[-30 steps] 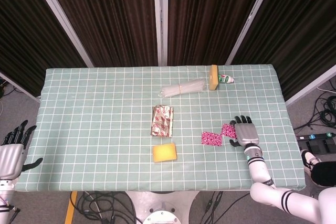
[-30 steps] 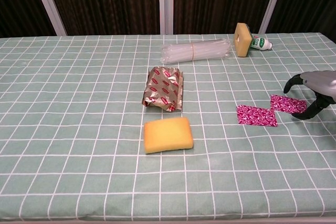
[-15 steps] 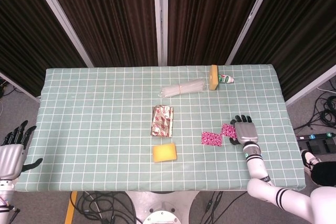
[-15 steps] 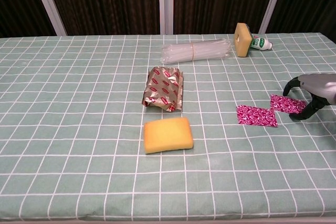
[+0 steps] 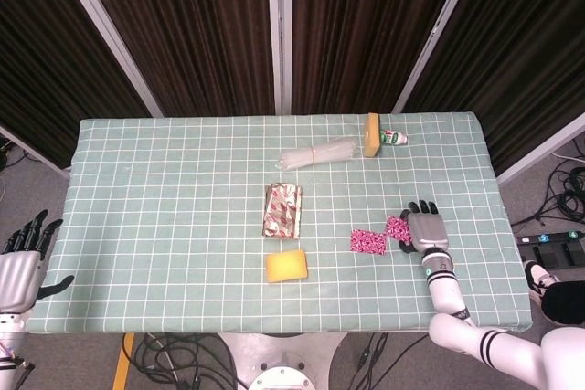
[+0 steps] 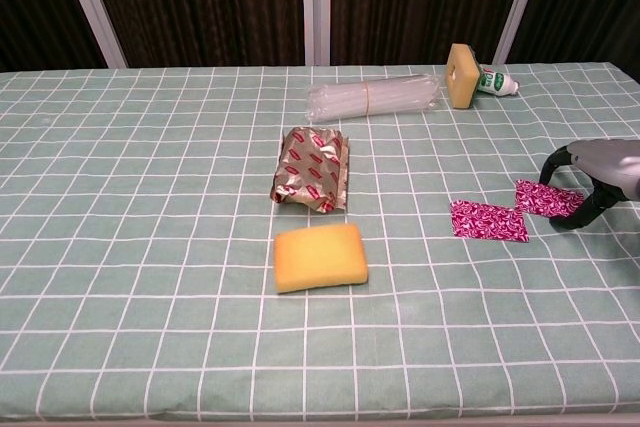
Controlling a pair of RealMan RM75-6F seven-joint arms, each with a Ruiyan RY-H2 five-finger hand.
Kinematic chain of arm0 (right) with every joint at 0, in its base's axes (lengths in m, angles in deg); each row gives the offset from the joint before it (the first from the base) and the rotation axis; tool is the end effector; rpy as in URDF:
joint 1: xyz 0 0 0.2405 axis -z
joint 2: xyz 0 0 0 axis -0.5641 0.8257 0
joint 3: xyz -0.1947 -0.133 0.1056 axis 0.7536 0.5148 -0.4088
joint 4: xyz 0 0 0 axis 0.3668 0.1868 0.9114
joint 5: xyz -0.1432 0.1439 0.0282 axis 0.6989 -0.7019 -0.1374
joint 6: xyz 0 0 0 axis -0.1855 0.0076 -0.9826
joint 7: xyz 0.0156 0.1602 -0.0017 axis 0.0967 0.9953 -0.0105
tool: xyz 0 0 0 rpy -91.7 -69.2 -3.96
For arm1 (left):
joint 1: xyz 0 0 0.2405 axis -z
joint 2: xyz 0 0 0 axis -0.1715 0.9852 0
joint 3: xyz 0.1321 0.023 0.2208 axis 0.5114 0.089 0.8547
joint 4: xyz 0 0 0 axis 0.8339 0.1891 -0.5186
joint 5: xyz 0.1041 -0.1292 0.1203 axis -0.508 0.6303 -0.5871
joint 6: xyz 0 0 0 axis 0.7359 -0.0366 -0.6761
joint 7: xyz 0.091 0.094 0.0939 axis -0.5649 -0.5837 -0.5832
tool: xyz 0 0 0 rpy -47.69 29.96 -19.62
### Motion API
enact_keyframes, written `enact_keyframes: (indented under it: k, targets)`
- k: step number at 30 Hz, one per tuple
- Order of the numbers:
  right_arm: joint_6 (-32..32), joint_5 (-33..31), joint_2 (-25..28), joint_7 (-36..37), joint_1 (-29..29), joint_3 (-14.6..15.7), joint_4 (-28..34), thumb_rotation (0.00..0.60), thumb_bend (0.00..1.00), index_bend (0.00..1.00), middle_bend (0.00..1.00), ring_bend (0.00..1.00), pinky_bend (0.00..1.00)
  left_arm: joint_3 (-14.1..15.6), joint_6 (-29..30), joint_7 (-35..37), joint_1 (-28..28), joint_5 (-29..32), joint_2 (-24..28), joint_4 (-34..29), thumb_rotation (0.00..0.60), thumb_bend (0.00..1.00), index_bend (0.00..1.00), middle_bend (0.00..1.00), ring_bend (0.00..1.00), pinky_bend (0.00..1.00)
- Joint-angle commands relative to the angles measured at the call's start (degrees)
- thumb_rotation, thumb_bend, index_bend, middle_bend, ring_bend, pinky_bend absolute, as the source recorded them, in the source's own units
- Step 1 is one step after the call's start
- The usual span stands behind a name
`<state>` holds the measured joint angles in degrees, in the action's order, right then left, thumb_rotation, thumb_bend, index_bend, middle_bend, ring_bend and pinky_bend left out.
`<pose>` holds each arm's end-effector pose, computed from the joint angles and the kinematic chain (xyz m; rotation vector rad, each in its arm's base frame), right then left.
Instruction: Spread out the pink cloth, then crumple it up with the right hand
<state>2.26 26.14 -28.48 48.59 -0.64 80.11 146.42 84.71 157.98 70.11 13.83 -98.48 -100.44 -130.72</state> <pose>-0.2910 -0.3443 -0.0289 1.5866 -1.1138 0.4119 -0.3426 0.1930 0.1469 -1.3394 -0.9284 -0.7952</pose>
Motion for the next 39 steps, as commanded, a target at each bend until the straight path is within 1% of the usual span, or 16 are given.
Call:
enact_keyframes:
  k: [1, 6, 10, 15, 17, 20, 24, 29, 33, 39]
  targets:
    - [0.12, 0.14, -0.09, 0.03, 0.12, -0.07, -0.10, 0.508, 0.21, 0.37, 0.12, 0.00, 0.00, 0.03, -0.02, 0.02, 0.01, -0.02, -0.02, 0.06, 0.600, 0.06, 0.17, 0.10, 0.10, 0.17]
    - [0.36, 0.90, 0.34, 0.48, 0.24, -0.48, 0.37, 0.509, 0.22, 0.37, 0.11, 0.00, 0.00, 0.04, 0.19, 0.09, -0.09, -0.07, 0.02, 0.05, 0.600, 0.06, 0.17, 0.10, 0.10, 0.17]
    - [1.49, 2.61, 2.22, 0.39, 0.13, -0.90, 2.28, 0.503, 0.22, 0.37, 0.11, 0.00, 0.00, 0.07, 0.16, -0.01, -0.07, -0.14, 0.13, -0.01, 0.600, 0.06, 0.17, 0.10, 0.10, 0.17]
    - [0.79, 4.78, 5.93, 1.56, -0.42, -1.71, 7.45, 0.509, 0.21, 0.37, 0.12, 0.00, 0.00, -0.02, 0.29, -0.50, 0.00, -0.20, 0.24, -0.37, 0.600, 0.06, 0.17, 0.10, 0.10, 0.17]
    - [-0.47, 6.18, 7.21, 2.44, -0.77, -1.49, 9.88, 0.508, 0.21, 0.36, 0.12, 0.00, 0.00, -0.01, 0.33, -0.70, -0.04, -0.15, 0.26, -0.56, 0.600, 0.06, 0.17, 0.10, 0.10, 0.17]
    - [-1.92, 8.12, 7.58, 2.91, -1.36, -0.59, 11.85, 0.508, 0.22, 0.36, 0.12, 0.00, 0.00, 0.03, 0.35, -0.96, -0.10, -0.08, 0.32, -0.85, 0.600, 0.06, 0.17, 0.10, 0.10, 0.17]
    - [-3.36, 9.10, 6.11, 2.83, -2.25, 0.45, 11.95, 0.505, 0.22, 0.36, 0.11, 0.00, 0.00, 0.05, 0.33, -1.13, -0.15, 0.04, 0.51, -1.11, 0.600, 0.06, 0.17, 0.10, 0.10, 0.17]
    - [-4.28, 9.64, 3.96, 2.44, -3.02, 1.63, 10.40, 0.502, 0.22, 0.36, 0.11, 0.00, 0.00, 0.21, 0.53, -0.99, -0.39, 0.01, 0.47, -1.02, 0.600, 0.06, 0.17, 0.10, 0.10, 0.17]
    - [-4.39, 9.85, 3.32, 2.04, -3.19, 2.44, 9.71, 0.508, 0.22, 0.36, 0.11, 0.00, 0.00, 0.28, 0.56, -0.83, -0.51, 0.06, 0.32, -0.82, 0.600, 0.06, 0.17, 0.10, 0.10, 0.17]
    - [-4.18, 9.56, 3.01, 1.75, -3.38, 2.76, 9.11, 0.508, 0.21, 0.35, 0.11, 0.00, 0.00, 0.28, 0.52, -0.65, -0.49, -0.03, 0.18, -0.60, 0.600, 0.06, 0.17, 0.10, 0.10, 0.17]
